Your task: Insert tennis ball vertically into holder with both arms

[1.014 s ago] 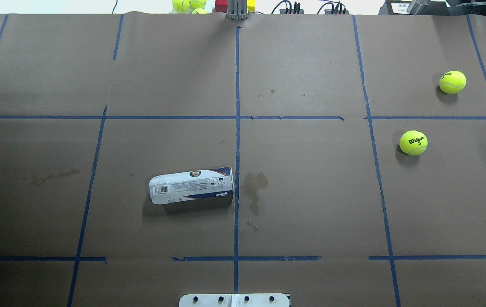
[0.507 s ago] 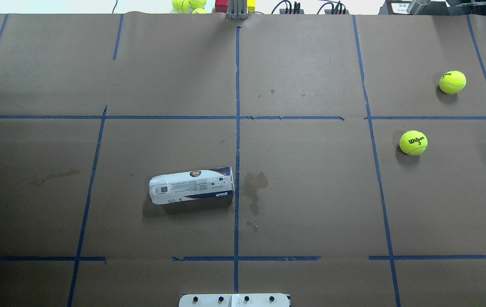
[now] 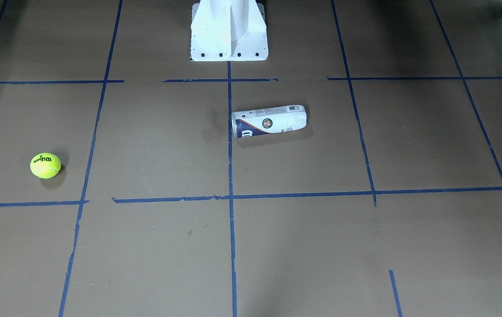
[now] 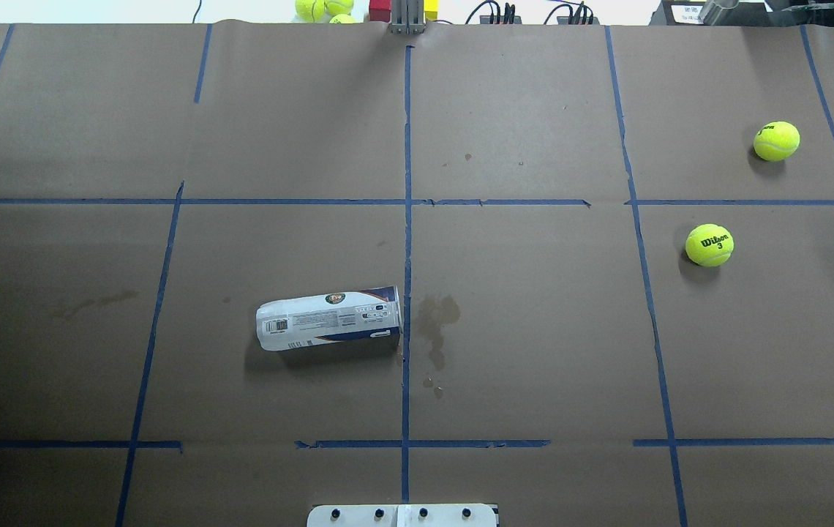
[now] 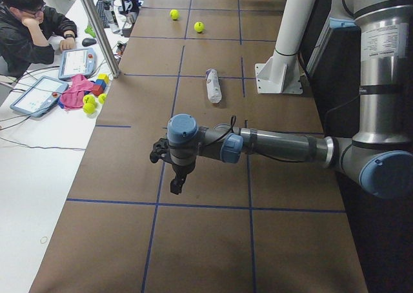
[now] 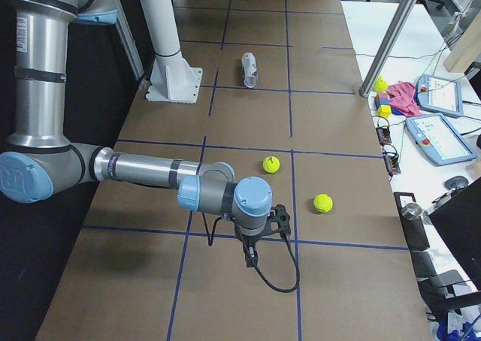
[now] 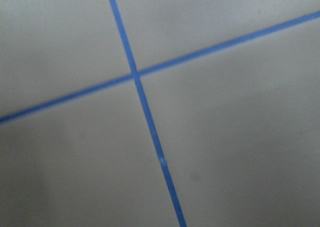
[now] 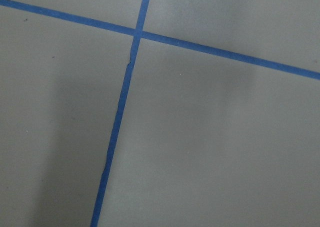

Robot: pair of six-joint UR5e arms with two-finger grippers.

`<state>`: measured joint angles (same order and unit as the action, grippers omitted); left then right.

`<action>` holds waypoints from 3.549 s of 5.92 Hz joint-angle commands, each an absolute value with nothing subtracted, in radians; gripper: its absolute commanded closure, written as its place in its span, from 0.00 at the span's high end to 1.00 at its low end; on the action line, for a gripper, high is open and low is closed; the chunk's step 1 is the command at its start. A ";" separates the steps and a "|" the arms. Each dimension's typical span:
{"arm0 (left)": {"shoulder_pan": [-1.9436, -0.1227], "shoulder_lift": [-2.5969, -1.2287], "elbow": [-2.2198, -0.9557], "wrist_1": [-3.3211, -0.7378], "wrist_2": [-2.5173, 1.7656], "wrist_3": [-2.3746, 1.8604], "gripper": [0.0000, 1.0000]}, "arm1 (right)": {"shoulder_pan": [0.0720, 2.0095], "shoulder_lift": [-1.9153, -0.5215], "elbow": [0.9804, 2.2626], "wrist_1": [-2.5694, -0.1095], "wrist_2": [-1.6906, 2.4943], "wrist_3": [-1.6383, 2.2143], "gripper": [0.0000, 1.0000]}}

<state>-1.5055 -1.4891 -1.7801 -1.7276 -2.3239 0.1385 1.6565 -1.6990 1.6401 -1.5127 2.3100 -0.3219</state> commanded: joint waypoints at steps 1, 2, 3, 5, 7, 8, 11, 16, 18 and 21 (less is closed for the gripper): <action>-1.520 -1.541 -1.795 -1.818 -2.325 0.138 1.00 | 1.655 -1.686 1.612 -1.398 2.330 -0.318 1.00; -1.516 -1.563 -1.796 -1.825 -2.324 0.138 1.00 | 1.657 -1.692 1.611 -1.397 2.350 -0.321 1.00; -1.509 -1.627 -1.795 -1.816 -2.322 0.134 1.00 | 1.657 -1.695 1.608 -1.396 2.352 -0.321 1.00; -1.465 -1.676 -1.831 -1.856 -2.423 0.018 1.00 | 1.657 -1.698 1.603 -1.391 2.358 -0.319 1.00; -1.230 -1.789 -1.852 -2.073 -2.415 0.011 1.00 | 1.658 -1.712 1.603 -1.388 2.387 -0.321 1.00; -1.133 -1.863 -1.850 -2.075 -2.408 0.008 1.00 | 1.658 -1.712 1.605 -1.388 2.387 -0.321 1.00; -0.930 -1.997 -1.902 -2.001 -2.311 -0.021 1.00 | 1.658 -1.710 1.608 -1.388 2.387 -0.321 1.00; -0.496 -2.304 -1.927 -1.351 -1.800 0.015 1.00 | 1.657 -1.706 1.606 -1.388 2.387 -0.321 1.00; -0.448 -2.388 -1.770 -1.333 -1.706 0.043 1.00 | 1.658 -1.703 1.606 -1.388 2.387 -0.321 1.00; -0.387 -2.444 -1.637 -1.333 -1.612 0.044 1.00 | 1.658 -1.704 1.606 -1.388 2.387 -0.321 1.00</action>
<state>-0.3990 -2.4315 -1.6685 -1.3332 -1.6336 0.0440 1.6581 -1.7041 1.6050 -1.3883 2.3869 -0.3206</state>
